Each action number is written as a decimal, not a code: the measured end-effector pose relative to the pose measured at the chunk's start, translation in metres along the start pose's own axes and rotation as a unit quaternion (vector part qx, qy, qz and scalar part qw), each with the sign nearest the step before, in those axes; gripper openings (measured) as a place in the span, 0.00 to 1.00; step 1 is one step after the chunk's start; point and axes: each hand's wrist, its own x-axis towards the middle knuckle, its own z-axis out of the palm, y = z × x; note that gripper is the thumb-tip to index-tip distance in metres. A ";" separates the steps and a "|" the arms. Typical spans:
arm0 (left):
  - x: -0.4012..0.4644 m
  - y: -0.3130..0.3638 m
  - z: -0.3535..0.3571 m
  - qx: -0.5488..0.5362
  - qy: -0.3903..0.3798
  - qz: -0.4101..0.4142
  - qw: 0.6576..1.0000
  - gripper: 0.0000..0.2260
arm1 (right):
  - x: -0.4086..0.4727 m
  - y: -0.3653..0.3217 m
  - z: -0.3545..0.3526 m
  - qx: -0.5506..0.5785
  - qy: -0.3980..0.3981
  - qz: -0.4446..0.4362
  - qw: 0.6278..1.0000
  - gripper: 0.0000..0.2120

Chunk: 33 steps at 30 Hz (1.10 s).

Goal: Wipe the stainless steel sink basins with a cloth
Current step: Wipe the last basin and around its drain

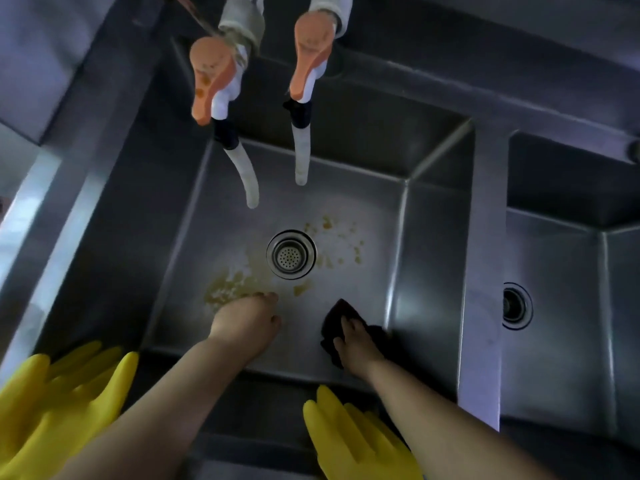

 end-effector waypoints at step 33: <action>0.144 -0.041 0.028 0.232 0.105 0.018 0.967 0.32 | 0.102 0.010 -0.010 -0.194 0.191 -0.040 0.961 0.39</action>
